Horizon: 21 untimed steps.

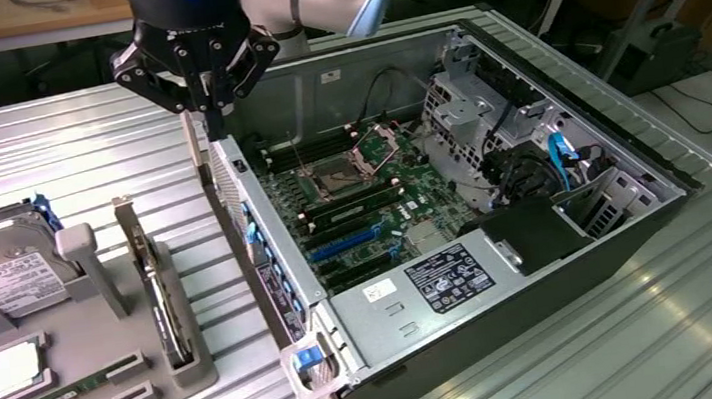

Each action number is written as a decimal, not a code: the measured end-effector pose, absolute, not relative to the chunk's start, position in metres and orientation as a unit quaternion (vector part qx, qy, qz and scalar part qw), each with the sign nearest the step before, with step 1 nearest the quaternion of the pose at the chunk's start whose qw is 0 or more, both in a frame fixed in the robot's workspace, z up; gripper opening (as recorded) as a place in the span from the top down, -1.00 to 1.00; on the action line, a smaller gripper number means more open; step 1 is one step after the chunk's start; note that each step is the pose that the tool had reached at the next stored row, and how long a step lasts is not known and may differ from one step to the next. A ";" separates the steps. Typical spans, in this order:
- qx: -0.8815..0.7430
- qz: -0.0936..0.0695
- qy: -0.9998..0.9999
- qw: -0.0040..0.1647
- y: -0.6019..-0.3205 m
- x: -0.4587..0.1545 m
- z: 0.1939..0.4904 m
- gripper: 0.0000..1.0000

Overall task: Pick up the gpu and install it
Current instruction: 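Reach for the gpu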

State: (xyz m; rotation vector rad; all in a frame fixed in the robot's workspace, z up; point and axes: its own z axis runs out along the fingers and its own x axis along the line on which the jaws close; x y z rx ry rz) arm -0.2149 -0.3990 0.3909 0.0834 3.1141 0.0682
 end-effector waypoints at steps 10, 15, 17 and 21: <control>0.026 0.022 0.999 0.013 -0.399 -0.219 0.391 0.79; 0.026 0.022 0.999 0.013 -0.399 -0.222 0.391 0.79; 0.026 0.022 0.999 0.013 -0.399 -0.223 0.391 0.79; 0.026 0.022 0.999 0.013 -0.399 -0.222 0.391 0.79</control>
